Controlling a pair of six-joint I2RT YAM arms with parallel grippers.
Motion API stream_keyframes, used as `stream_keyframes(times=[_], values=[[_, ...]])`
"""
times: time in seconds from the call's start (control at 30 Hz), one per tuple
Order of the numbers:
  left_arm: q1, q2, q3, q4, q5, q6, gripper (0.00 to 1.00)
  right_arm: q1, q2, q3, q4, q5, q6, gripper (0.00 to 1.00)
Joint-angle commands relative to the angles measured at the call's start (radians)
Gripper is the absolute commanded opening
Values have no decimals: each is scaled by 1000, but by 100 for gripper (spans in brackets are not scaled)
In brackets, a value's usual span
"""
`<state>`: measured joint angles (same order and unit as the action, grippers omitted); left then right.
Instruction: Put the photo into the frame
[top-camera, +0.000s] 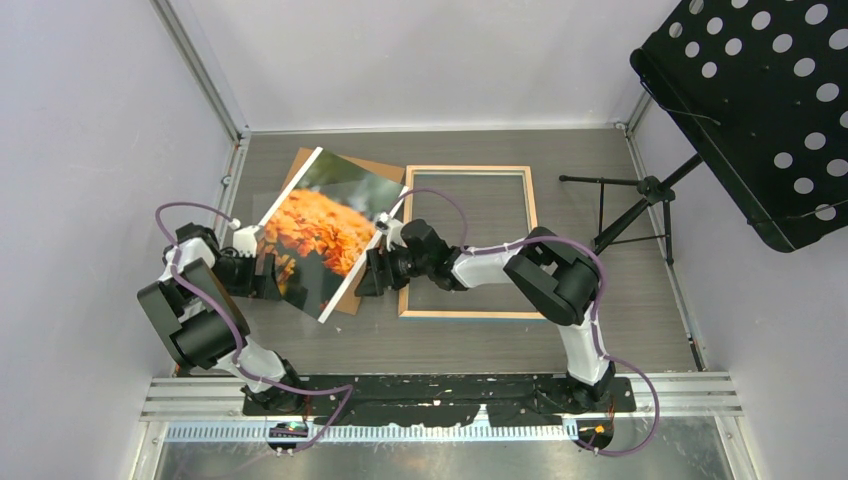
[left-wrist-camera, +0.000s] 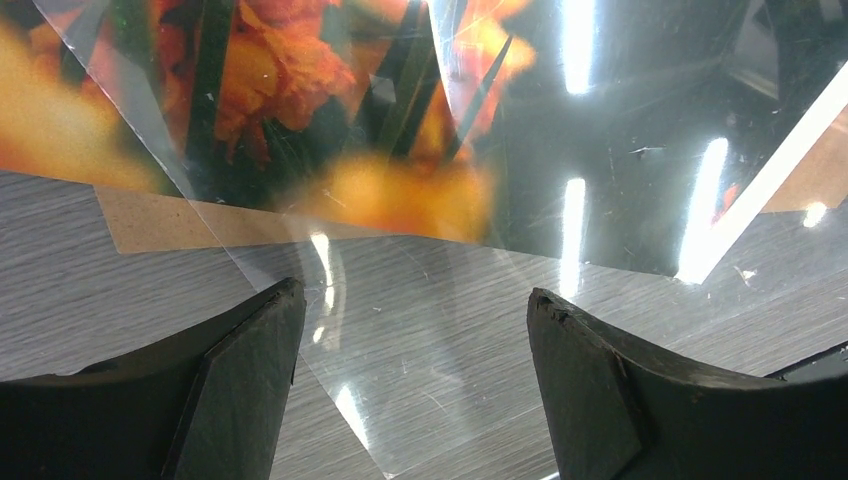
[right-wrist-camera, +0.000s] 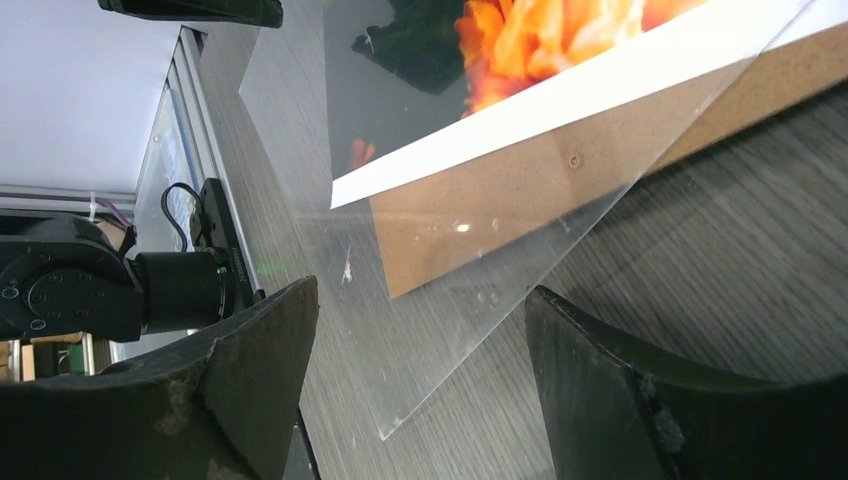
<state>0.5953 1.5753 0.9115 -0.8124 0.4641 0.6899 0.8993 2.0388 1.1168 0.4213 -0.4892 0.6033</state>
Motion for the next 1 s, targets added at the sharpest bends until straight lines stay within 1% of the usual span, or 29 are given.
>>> stream_keyframes(times=[0.0,0.1,0.17,0.37,0.57,0.67,0.73,0.87,0.97], values=[[-11,-26,-12,6,12,17,82,-3,-69,-15,2,-26,15,79],[-18,-27,-19,12,7,21,82,-2,-72,-24,34,-40,25,75],[-20,-26,-22,19,3,21,83,-2,-64,-21,45,-54,33,74],[-20,-53,-20,51,-31,-26,84,-10,-43,-17,18,-29,18,75],[-19,-123,-21,54,-32,-53,87,-14,-44,-9,-24,-1,-8,76],[-19,-171,-30,60,-35,-56,90,-13,-45,-2,-40,8,-25,76],[-19,-188,-33,74,-53,-68,95,-13,-39,0,-46,12,-32,76],[-19,-146,-16,78,-79,-79,99,-10,-26,6,-52,14,-33,77],[-19,-93,-7,78,-78,-82,99,-10,-25,9,-52,13,-32,77]])
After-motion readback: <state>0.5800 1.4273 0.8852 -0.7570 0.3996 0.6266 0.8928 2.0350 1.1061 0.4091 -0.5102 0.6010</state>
